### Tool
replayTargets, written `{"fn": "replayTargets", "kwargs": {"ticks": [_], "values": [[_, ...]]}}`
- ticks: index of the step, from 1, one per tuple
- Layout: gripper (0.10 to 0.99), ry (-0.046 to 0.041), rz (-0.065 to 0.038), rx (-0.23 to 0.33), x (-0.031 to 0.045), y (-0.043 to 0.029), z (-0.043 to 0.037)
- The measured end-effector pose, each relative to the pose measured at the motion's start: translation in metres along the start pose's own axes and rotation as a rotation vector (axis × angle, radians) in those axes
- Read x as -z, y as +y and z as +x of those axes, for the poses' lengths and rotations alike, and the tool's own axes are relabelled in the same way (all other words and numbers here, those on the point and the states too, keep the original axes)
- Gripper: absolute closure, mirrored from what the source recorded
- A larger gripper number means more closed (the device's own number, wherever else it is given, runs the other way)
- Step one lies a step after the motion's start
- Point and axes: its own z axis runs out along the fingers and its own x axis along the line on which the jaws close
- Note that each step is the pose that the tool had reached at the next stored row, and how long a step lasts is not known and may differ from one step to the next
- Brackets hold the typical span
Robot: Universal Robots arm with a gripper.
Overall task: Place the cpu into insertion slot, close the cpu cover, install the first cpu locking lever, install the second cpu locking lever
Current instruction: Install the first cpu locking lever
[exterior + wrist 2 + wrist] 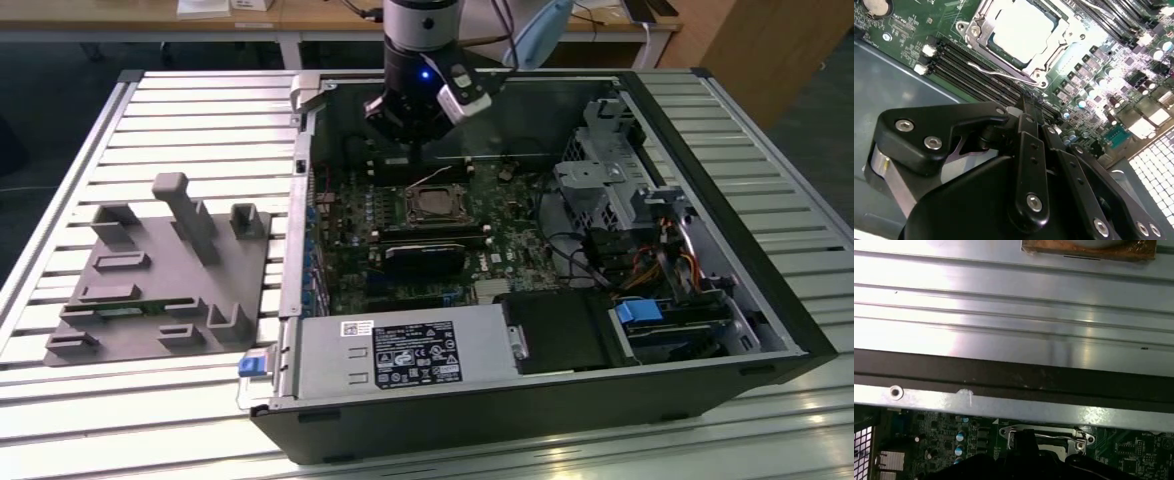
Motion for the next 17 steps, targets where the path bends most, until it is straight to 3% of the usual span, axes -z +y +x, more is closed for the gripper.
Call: {"fn": "replayTargets", "kwargs": {"ticks": [11, 17], "values": [[0.980, -0.0006, 0.000, -0.015, -0.0080, -0.0005, -0.0054], [0.980, -0.0006, 0.000, -0.015, -0.0086, -0.0006, -0.0060]]}}
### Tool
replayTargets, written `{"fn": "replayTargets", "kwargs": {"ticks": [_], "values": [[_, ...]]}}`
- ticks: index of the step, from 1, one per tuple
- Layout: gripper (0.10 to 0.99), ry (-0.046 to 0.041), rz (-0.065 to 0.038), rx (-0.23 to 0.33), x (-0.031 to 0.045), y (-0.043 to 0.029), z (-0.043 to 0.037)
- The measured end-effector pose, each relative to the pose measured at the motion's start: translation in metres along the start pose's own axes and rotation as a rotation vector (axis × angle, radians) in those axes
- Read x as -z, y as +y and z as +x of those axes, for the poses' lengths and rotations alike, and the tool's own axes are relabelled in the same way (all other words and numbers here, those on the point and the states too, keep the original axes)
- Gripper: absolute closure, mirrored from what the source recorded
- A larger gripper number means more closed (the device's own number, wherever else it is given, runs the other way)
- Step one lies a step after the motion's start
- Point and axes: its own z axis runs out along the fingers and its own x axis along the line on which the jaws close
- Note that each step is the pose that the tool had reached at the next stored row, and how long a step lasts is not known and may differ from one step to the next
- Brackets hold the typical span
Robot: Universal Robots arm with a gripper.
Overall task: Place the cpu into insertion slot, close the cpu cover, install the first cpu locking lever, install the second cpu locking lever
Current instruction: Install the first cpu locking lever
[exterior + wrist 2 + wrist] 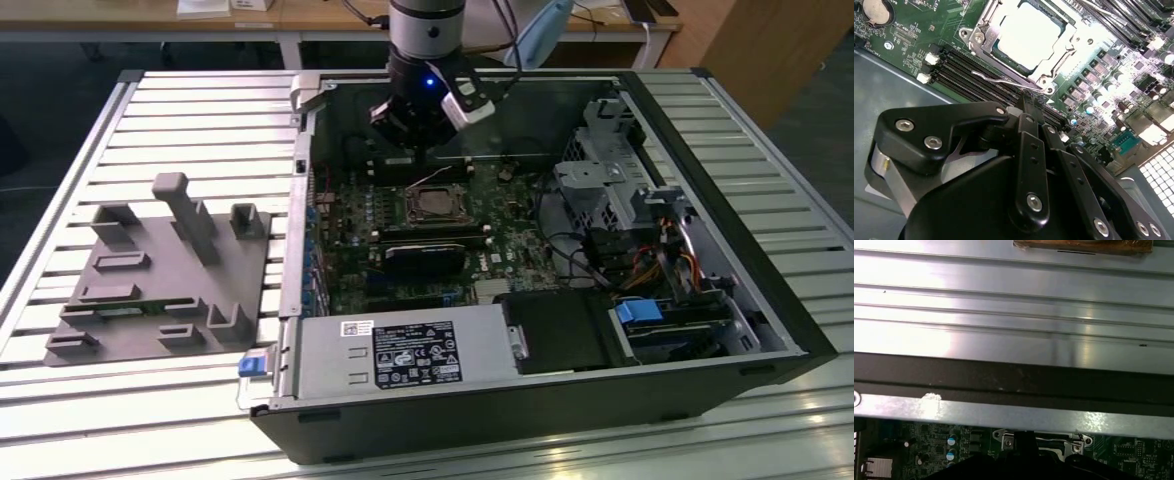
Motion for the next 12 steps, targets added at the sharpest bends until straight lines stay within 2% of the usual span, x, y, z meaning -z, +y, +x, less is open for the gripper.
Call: {"fn": "replayTargets", "kwargs": {"ticks": [12], "values": [[0.980, -0.0001, 0.000, 0.000, -0.0049, 0.0016, -0.0079]]}}
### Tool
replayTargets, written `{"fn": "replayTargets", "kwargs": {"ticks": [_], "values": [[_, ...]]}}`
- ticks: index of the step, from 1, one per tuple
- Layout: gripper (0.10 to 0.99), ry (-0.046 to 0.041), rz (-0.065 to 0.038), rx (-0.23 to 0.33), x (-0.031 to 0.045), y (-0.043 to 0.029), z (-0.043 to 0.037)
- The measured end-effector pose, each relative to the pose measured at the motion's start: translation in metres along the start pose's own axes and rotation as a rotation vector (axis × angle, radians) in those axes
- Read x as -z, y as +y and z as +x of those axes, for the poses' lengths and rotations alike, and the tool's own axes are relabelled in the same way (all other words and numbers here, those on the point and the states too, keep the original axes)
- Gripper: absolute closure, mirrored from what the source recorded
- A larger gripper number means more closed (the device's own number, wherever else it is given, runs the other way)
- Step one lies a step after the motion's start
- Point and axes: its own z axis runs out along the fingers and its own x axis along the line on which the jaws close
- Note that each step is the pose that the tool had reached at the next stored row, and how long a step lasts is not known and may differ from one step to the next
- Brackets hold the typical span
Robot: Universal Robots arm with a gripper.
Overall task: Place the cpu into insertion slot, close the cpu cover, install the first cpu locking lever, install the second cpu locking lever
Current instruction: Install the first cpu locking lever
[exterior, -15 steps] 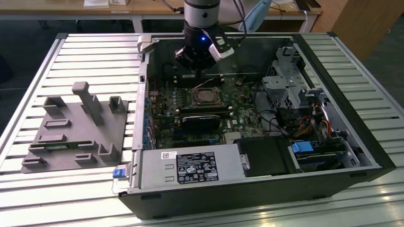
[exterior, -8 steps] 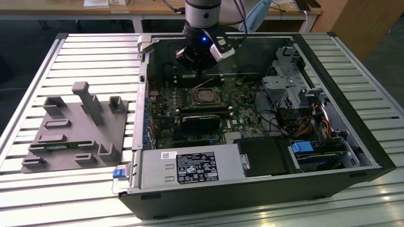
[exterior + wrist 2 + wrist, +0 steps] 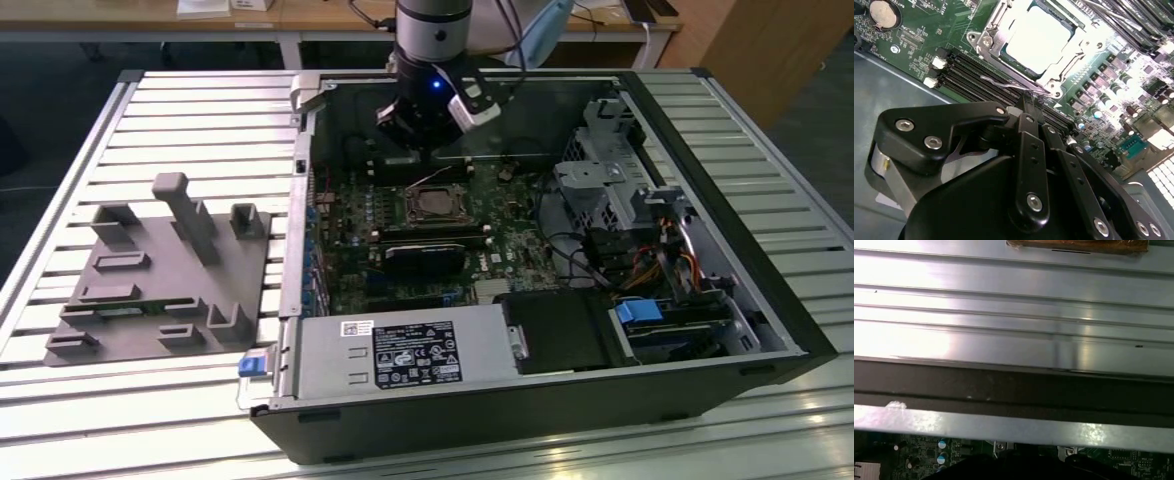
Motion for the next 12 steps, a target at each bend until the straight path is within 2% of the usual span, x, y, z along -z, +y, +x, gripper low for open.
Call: {"fn": "replayTargets", "kwargs": {"ticks": [12], "values": [[0.980, 0.0000, 0.000, -0.001, -0.0058, 0.0005, -0.0061]]}}
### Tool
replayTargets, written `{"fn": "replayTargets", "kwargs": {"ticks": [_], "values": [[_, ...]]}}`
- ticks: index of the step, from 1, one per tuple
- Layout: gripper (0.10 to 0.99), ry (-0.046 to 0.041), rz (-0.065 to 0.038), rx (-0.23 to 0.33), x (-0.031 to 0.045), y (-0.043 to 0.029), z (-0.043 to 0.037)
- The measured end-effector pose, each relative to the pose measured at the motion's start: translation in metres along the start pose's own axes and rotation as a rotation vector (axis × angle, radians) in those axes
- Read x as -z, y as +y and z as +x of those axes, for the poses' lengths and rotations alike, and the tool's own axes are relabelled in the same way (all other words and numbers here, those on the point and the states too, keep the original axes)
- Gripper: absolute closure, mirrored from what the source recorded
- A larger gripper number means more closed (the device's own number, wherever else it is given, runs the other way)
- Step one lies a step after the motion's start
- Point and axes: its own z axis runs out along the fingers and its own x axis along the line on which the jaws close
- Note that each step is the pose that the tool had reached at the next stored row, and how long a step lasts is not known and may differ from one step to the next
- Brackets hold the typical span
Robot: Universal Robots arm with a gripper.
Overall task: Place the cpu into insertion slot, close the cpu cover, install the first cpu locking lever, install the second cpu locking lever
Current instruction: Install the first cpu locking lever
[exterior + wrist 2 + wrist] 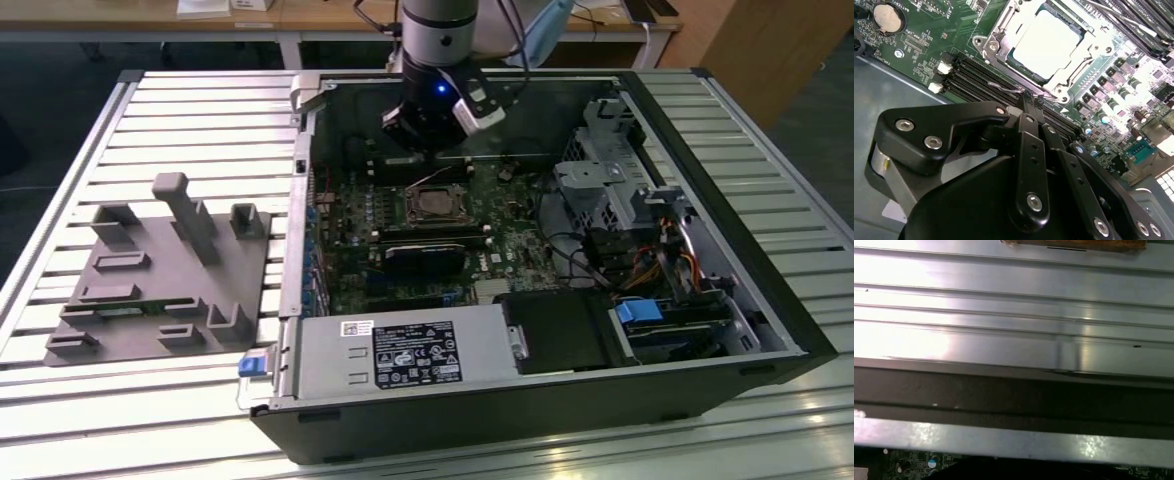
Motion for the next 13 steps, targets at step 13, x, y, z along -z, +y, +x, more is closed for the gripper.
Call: {"fn": "replayTargets", "kwargs": {"ticks": [13], "values": [[0.980, 0.0000, 0.000, -0.006, -0.0044, -0.0003, -0.0041]]}}
